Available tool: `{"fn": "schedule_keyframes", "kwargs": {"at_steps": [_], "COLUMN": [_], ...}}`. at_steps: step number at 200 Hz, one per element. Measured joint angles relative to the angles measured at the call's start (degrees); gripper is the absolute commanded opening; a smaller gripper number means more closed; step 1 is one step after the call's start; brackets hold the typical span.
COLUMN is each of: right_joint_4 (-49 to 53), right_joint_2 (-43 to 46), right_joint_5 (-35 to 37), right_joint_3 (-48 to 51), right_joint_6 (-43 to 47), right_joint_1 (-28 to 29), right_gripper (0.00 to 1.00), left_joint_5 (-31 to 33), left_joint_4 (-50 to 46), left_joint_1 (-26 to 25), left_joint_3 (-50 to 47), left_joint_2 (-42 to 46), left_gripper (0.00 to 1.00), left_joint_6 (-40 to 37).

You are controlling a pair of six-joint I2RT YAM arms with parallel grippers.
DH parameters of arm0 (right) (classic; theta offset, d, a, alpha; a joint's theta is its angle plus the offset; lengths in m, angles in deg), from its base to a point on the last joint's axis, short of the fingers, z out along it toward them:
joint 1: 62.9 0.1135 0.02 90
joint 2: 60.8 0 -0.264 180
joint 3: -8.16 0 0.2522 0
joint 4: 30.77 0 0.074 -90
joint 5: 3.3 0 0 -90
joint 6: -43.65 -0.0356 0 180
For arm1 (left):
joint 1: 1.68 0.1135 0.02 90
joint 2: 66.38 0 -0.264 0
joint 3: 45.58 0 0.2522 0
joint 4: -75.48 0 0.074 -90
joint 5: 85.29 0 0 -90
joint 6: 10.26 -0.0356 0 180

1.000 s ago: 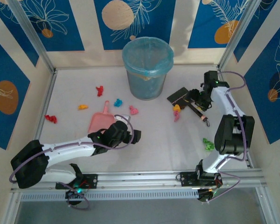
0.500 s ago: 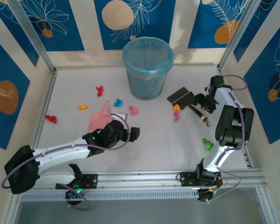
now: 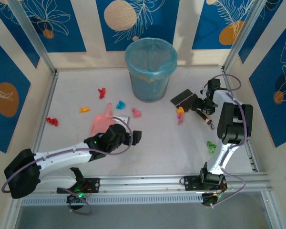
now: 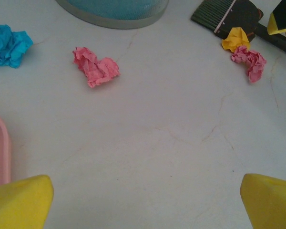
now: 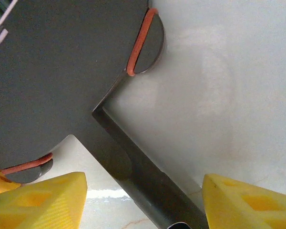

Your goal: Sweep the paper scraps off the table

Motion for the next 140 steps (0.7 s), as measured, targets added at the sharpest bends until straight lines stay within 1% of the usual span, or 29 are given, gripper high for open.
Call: {"fn": "schedule_keyframes", "kwargs": {"at_steps": [48, 107, 140], "right_joint_4": [-1.8, -2.4, -3.4], "right_joint_2": [0.0, 0.0, 0.0], "right_joint_5": [-1.0, 0.0, 1.6], "right_joint_3": [0.1, 0.1, 1.0], "right_joint_6": [3.0, 5.6, 5.9], "right_joint_1": [1.3, 4.7, 5.4], "right_gripper": [0.6, 0.59, 0.59], "left_joint_5": [-0.5, -0.8, -1.9], "left_joint_4": [4.1, 7.5, 8.4], "left_joint_1": [0.0, 0.0, 0.0], "left_joint_3": [-2.1, -3.3, -3.3], "left_joint_2": [0.5, 0.6, 0.6], "left_gripper": [1.0, 1.0, 1.0], "left_joint_6": [-1.4, -3.3, -3.5]}}
